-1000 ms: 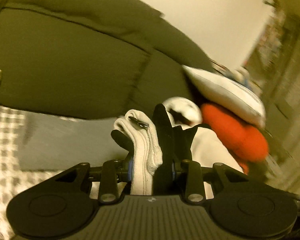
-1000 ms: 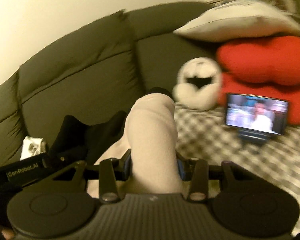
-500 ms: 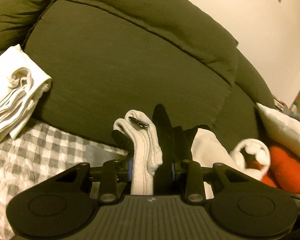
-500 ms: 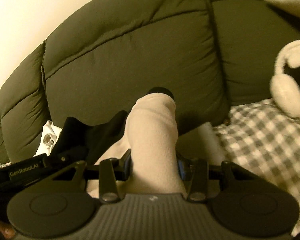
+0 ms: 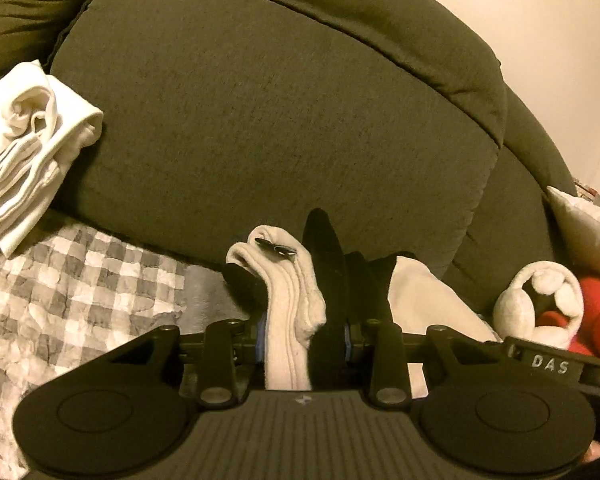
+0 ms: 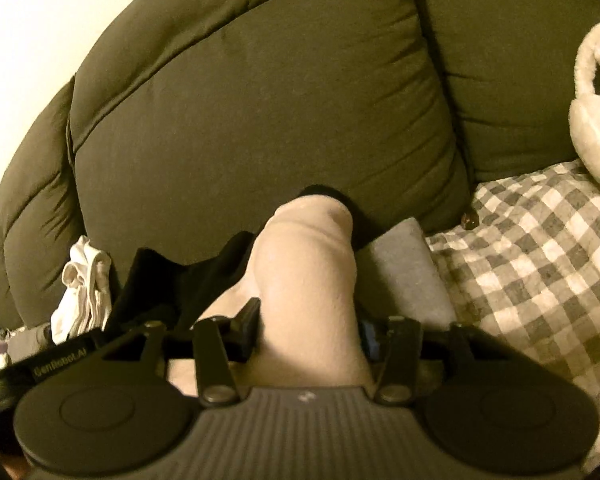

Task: Fold clothes
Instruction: 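Carry the folded sweatshirt with both grippers toward the grey towel by the sofa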

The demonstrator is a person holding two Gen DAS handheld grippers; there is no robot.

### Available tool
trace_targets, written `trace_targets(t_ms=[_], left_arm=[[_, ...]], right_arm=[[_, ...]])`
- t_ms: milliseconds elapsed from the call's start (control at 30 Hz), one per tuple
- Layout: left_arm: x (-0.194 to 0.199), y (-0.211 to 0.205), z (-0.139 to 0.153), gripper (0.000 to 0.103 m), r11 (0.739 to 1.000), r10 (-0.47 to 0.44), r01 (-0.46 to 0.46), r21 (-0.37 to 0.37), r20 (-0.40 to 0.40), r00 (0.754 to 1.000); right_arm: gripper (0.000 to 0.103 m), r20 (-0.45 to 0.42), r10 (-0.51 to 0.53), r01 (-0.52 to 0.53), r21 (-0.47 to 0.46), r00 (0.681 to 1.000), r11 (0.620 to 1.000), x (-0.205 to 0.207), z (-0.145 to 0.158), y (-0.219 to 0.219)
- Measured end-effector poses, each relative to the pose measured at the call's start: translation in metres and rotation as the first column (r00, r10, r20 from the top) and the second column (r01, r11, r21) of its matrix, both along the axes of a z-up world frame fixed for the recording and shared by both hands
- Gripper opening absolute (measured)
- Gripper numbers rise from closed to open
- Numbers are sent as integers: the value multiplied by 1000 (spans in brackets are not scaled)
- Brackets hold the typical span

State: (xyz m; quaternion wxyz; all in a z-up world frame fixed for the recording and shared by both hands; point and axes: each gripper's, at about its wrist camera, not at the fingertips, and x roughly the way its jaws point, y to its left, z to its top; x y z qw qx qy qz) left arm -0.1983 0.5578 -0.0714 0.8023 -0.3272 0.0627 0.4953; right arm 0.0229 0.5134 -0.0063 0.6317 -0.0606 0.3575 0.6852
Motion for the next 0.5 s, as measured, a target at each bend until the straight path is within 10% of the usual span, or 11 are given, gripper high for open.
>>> trace_targets(t_ms=[500], left_arm=[[-22,7,13,36,994,-40,49,-102,90,995]], right_arm=[[56,168,-65,50,91,984,995,-12,23,-36]])
